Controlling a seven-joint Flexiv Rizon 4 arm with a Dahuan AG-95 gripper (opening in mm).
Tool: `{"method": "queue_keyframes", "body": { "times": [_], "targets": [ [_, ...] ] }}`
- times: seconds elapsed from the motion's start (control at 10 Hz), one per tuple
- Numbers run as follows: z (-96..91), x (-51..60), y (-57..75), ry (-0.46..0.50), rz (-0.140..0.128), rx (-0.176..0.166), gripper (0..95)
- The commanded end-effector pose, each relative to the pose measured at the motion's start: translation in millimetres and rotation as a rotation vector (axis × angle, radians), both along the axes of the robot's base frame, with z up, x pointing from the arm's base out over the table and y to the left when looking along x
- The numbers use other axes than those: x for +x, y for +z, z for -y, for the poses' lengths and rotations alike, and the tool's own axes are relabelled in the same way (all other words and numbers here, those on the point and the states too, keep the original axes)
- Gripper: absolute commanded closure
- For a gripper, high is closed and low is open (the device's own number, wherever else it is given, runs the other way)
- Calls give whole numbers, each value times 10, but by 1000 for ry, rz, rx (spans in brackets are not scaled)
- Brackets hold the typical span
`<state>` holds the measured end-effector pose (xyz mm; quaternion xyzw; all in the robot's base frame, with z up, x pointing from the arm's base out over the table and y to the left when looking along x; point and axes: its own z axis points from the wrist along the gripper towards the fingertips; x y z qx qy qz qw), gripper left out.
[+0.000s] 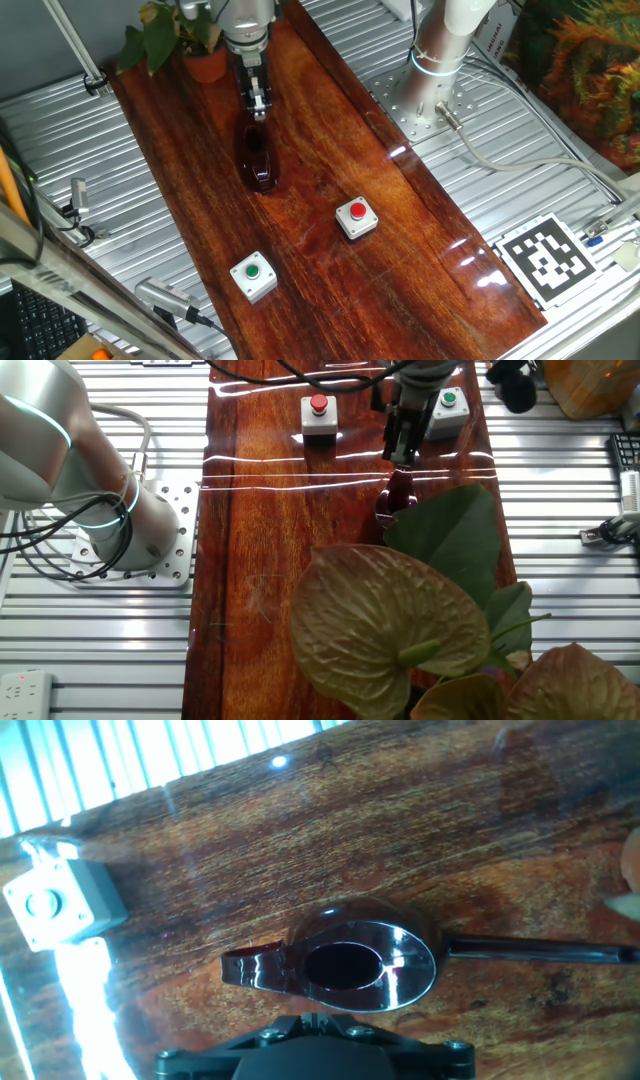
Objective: Water the plant
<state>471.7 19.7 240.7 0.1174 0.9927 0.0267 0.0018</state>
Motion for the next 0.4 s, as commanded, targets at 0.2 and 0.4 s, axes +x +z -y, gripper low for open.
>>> {"method": "queue_keyframes", "body": {
  "times": [0.2, 0.4],
  "targets": [
    [-7, 11, 7, 3, -35, 28, 950],
    [-7, 11, 7, 8, -39, 33, 950]
  ]
}}
